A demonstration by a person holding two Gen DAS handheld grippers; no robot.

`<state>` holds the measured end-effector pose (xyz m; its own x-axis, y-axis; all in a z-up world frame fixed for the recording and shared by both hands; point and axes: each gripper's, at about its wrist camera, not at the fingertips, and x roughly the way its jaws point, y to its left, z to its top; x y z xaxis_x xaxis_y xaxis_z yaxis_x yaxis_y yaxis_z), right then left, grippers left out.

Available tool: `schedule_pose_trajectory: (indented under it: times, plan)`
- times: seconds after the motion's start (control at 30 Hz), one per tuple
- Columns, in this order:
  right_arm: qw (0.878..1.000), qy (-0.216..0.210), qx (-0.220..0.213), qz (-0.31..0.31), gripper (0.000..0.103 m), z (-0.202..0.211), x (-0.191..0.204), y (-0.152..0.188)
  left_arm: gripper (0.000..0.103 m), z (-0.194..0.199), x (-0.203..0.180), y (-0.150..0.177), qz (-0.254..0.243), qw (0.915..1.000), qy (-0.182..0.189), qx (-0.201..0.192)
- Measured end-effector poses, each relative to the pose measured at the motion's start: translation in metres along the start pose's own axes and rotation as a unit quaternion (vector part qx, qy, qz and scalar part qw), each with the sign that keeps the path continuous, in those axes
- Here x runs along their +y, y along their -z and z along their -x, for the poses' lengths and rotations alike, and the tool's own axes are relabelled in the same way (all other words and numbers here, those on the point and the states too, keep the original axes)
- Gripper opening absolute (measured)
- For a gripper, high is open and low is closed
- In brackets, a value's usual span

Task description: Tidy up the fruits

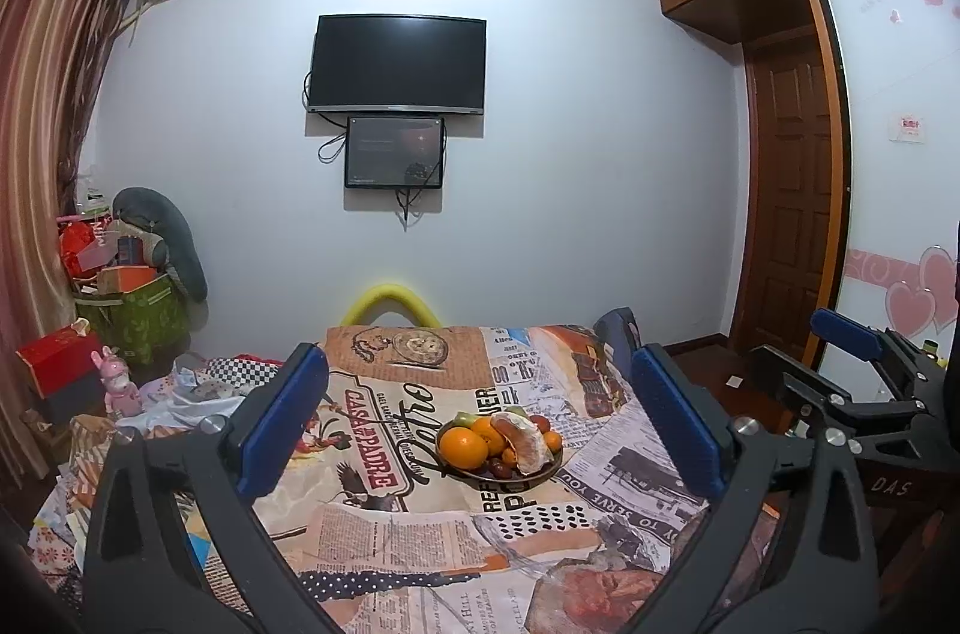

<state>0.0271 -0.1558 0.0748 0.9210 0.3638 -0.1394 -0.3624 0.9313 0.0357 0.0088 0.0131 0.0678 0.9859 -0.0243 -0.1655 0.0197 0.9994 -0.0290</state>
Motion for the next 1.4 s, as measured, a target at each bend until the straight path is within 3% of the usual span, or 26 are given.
schedule_pose_trajectory:
  times: [1.4]
  plan:
    - [1.000,0.007,0.003,0.001,0.103,0.0054,-0.0015,-0.0011,0.103,-0.0044,-0.0060,0.0025,0.003,0.9998,0.015,0.015]
